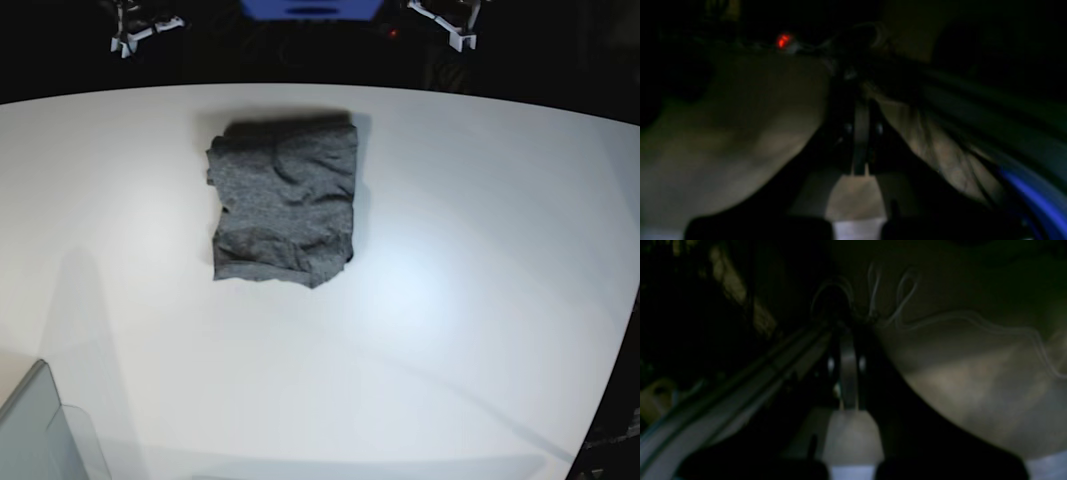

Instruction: Layout the t-shirt on the table in an organized manner, then fold the t-shirt properly

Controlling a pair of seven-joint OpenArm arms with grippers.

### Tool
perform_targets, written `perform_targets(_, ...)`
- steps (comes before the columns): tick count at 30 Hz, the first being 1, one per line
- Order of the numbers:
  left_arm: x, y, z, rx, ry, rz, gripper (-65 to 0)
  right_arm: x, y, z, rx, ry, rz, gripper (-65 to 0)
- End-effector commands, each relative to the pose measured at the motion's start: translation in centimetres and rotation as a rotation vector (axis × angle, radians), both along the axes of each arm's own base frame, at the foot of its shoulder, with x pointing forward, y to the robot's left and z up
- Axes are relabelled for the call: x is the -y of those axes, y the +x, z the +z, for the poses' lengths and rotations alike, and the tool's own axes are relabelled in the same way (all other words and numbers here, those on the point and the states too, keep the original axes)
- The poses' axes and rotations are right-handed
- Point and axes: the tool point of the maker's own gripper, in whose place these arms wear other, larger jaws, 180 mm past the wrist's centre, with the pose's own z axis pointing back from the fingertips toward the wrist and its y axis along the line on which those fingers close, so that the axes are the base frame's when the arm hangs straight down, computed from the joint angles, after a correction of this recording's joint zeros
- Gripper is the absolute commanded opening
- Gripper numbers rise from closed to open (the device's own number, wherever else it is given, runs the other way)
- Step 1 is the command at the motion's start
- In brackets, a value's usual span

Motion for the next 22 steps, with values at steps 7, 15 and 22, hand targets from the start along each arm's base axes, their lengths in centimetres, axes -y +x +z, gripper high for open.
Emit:
perform_targets(7,-1.1,-0.7,-1.1,-0.020,0.234,-0.038,-64.9,-0.9,-3.8,-2.3,-0.017,-0.339,0.033,-65.0)
perform_targets(15,-0.4,1.9,-1.5,-0.063,0.309,-0.069,-64.9,-4.3,-4.1,-2.1,-0.025,-0.554,0.356,-65.0)
perform_targets(22,0.5,3.1,-1.5,-0.049,0.301,-0.061,-64.9,-2.0,-2.6,-2.3,-0.071,-0.629,0.446,-65.0)
